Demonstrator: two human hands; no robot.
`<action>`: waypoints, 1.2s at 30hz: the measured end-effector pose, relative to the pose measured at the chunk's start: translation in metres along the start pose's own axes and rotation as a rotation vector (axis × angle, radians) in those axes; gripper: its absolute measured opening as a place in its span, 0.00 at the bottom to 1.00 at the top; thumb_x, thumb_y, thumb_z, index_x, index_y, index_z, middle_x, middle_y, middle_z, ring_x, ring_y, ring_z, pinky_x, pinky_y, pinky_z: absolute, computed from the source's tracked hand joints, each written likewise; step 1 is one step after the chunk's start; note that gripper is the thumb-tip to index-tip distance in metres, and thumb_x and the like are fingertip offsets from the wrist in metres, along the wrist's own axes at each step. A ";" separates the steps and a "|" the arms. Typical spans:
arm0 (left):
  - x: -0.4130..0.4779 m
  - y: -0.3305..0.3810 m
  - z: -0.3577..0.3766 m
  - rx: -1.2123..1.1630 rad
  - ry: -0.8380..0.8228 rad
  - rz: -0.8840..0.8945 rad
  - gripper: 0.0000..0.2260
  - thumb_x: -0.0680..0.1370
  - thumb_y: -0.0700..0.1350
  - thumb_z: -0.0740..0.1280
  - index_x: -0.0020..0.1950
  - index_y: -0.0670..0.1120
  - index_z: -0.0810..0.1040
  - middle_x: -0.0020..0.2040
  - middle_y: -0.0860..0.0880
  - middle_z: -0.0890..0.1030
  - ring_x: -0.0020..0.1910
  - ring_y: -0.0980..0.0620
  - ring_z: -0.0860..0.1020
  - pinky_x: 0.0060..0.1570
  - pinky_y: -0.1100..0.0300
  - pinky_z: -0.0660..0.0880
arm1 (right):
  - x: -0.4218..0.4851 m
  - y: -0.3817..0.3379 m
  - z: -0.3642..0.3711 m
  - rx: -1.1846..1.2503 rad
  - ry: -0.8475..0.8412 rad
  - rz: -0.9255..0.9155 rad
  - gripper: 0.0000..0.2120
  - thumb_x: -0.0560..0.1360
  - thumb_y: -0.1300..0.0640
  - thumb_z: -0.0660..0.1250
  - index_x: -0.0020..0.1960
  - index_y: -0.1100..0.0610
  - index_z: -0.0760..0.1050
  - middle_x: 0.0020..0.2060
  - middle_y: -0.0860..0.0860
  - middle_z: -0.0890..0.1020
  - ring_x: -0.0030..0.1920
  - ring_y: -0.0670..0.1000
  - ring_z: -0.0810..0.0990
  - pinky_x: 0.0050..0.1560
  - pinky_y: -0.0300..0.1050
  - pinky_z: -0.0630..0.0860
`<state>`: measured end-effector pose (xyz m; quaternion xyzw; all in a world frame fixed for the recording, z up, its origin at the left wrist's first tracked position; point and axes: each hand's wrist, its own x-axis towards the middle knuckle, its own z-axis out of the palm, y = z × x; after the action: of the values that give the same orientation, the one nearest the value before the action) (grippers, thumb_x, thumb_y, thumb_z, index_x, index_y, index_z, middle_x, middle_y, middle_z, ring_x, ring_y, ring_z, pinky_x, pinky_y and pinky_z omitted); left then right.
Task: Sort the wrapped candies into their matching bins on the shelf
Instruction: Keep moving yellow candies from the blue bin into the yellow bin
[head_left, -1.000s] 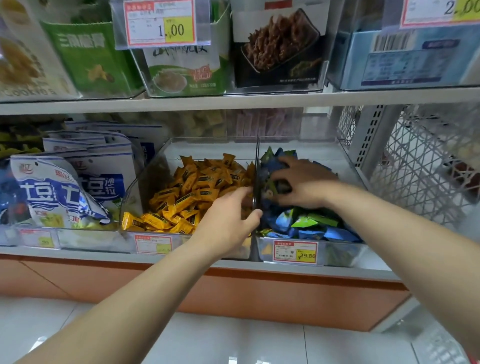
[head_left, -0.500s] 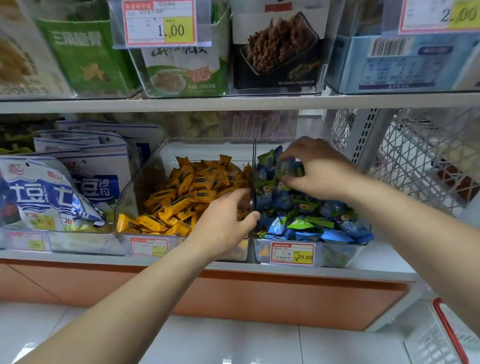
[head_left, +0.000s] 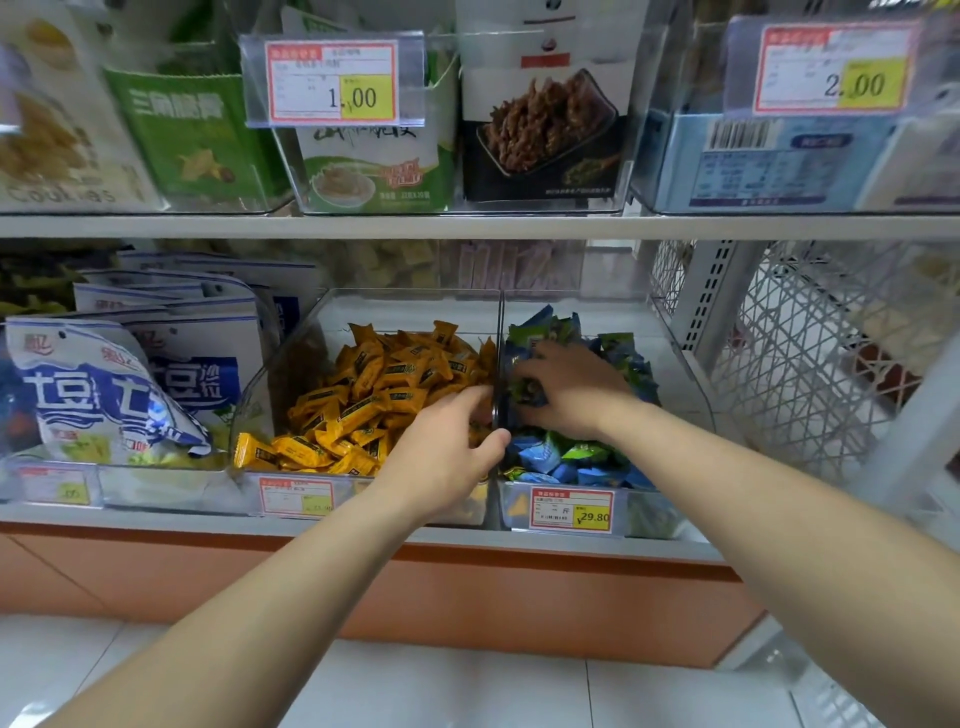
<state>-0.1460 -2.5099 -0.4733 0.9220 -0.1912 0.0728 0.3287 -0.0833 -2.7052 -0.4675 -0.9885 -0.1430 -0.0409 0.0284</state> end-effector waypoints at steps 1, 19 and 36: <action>0.000 0.000 0.000 0.000 0.003 0.004 0.23 0.79 0.53 0.66 0.74 0.51 0.69 0.67 0.52 0.77 0.63 0.53 0.76 0.62 0.55 0.76 | -0.001 0.000 0.000 0.026 0.037 -0.014 0.22 0.73 0.38 0.66 0.65 0.43 0.72 0.63 0.49 0.72 0.64 0.58 0.71 0.52 0.53 0.76; 0.002 -0.006 0.000 -0.019 0.004 0.030 0.25 0.79 0.55 0.67 0.75 0.51 0.68 0.64 0.53 0.78 0.55 0.56 0.76 0.53 0.62 0.74 | 0.007 0.076 -0.036 0.011 0.126 0.214 0.23 0.78 0.34 0.57 0.53 0.53 0.77 0.47 0.55 0.80 0.51 0.59 0.77 0.48 0.51 0.74; 0.001 -0.004 0.002 -0.052 0.005 0.003 0.24 0.79 0.53 0.67 0.75 0.52 0.68 0.62 0.54 0.79 0.53 0.54 0.78 0.55 0.57 0.78 | -0.002 0.024 -0.034 0.008 -0.255 -0.024 0.09 0.75 0.58 0.69 0.48 0.44 0.76 0.52 0.46 0.78 0.48 0.50 0.77 0.46 0.45 0.76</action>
<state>-0.1436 -2.5084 -0.4766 0.9126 -0.1935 0.0707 0.3531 -0.0807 -2.7312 -0.4354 -0.9838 -0.1573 0.0852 0.0135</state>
